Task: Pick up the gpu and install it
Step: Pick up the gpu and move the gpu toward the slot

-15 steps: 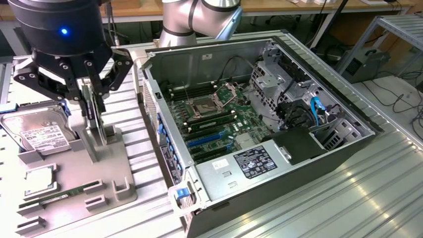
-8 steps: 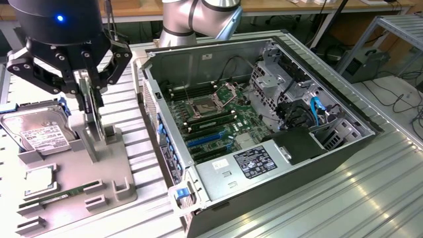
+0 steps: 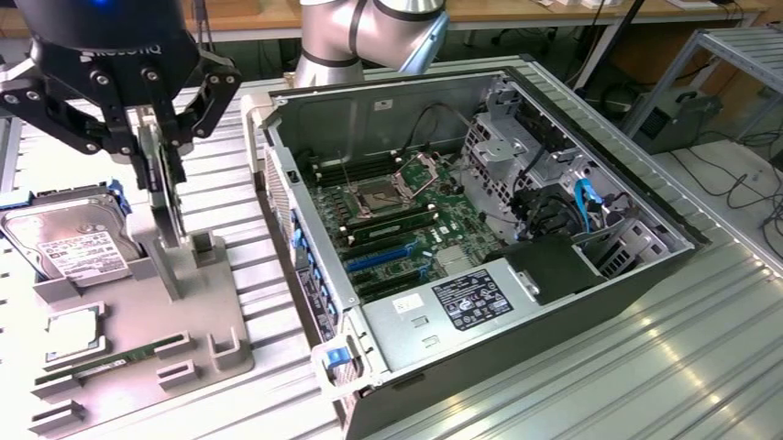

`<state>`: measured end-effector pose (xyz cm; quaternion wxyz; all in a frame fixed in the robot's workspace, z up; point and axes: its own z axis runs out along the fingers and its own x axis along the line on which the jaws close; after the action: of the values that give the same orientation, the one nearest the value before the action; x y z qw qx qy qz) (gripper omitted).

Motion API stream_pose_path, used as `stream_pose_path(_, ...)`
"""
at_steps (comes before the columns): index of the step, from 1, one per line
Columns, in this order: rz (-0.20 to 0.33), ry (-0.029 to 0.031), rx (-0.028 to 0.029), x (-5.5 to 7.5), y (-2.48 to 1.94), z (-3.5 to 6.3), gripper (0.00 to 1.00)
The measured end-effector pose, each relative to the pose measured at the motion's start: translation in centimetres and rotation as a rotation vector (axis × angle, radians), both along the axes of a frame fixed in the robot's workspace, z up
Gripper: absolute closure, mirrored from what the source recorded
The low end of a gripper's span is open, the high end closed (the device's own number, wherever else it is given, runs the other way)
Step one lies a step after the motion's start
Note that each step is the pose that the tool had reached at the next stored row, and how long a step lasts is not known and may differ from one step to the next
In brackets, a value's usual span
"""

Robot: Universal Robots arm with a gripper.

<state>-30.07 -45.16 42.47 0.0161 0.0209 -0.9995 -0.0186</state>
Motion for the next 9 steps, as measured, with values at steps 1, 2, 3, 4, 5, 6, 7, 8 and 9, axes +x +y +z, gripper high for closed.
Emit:
stream_pose_path(1,0.000,0.0005,0.0000,0.00,0.00,0.16,0.72)
stream_pose_path(2,0.000,0.0008,0.0000,0.00,0.00,0.32,0.72)
stream_pose_path(3,0.000,0.0011,0.0000,0.00,0.00,0.51,0.72)
stream_pose_path(4,0.000,0.0011,-0.0007,0.00,0.00,0.59,0.72)
stream_pose_path(5,0.000,0.0005,-0.0049,0.00,-0.01,0.59,0.72)
stream_pose_path(6,0.000,0.0002,-0.0066,-0.01,0.00,0.60,0.72)
stream_pose_path(7,0.000,-0.0003,-0.0094,0.00,0.00,0.60,0.72)
stream_pose_path(8,0.000,-0.0009,-0.0122,-0.01,0.00,0.60,0.72)
stream_pose_path(9,0.000,-0.0023,-0.0150,-0.02,0.00,0.60,0.72)
